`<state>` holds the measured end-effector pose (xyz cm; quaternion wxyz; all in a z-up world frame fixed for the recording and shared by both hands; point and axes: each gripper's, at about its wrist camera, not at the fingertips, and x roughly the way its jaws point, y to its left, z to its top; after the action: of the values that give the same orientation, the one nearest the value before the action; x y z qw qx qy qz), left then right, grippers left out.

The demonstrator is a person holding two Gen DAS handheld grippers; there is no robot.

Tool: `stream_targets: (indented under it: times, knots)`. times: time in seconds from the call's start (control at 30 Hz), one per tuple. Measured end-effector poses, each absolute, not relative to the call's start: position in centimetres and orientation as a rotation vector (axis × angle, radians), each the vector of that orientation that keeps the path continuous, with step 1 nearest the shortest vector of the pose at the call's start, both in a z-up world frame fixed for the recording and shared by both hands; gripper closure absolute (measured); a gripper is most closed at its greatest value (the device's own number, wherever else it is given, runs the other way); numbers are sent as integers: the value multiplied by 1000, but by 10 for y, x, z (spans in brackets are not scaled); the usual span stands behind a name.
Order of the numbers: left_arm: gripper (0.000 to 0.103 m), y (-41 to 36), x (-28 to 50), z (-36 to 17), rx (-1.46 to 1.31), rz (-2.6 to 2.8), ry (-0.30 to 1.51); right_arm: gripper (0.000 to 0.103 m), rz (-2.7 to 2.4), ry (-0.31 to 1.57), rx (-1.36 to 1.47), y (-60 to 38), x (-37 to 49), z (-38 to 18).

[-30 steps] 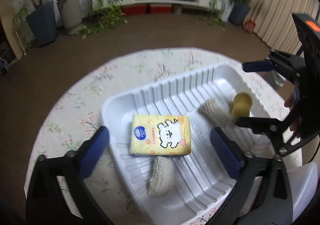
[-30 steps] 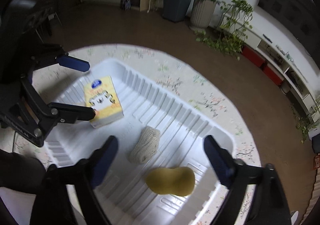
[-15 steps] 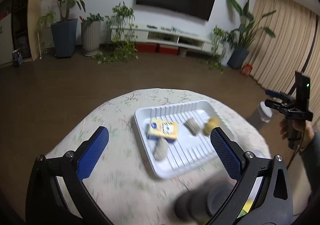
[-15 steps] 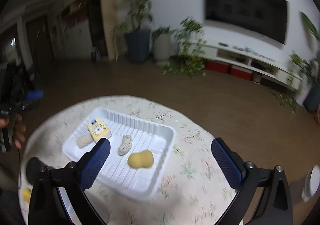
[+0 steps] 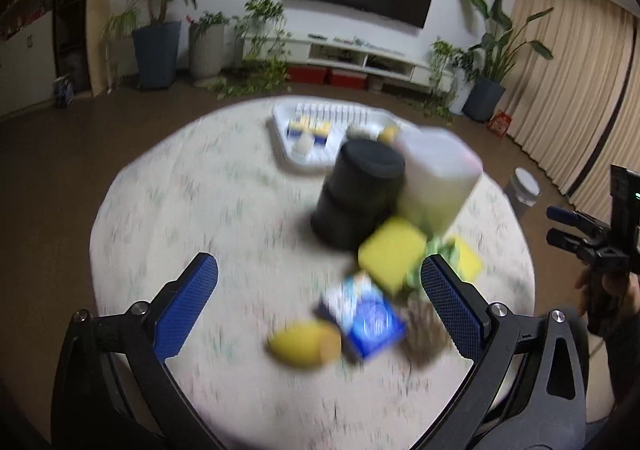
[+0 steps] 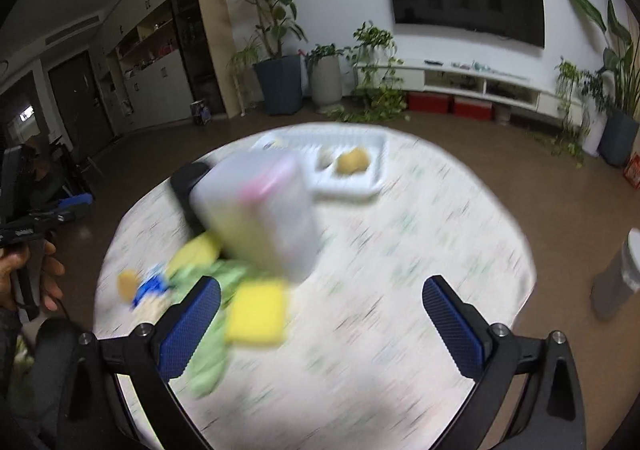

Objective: Organize soft objects
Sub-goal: 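Move both open tools back to the remaining pile, then grasp the yellow egg sponge with the left tool while the right tool grasps the cream curly scrunchie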

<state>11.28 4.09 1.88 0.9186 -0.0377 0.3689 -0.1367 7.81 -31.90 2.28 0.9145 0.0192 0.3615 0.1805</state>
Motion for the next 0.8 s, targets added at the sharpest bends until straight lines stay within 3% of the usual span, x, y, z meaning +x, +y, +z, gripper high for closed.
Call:
stream_targets:
  times: [0.3,0.5,0.8]
  knots:
    - [0,39,71,-31,-116,-166,863,0,361,783,43,-252,11,-26]
    - [0,40,83,-46,-22,-109,907,1,434,752,-1,-213,4,-16]
    - [0,30,118,-59,78,-178,994,29,456,793,-46,-175,30,-22]
